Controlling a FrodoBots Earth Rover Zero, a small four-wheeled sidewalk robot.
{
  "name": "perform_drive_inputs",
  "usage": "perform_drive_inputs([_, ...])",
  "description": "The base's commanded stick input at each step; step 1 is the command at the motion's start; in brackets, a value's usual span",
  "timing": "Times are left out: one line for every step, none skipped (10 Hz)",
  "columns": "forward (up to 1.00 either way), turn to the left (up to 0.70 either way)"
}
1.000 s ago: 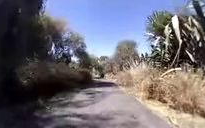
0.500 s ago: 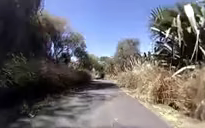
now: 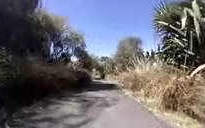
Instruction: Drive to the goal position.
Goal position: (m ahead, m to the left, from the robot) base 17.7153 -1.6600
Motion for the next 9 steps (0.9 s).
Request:
perform_drive_inputs([0.85,0.0])
perform_drive_inputs([0.85,0.0])
perform_drive_inputs([0.85,0.0])
perform_drive_inputs([0.85,0.0])
perform_drive_inputs([0.85,0.0])
perform_drive_inputs([0.85,0.0])
perform_drive_inputs([0.85,0.0])
perform_drive_inputs([0.85,0.0])
perform_drive_inputs([0.85,0.0])
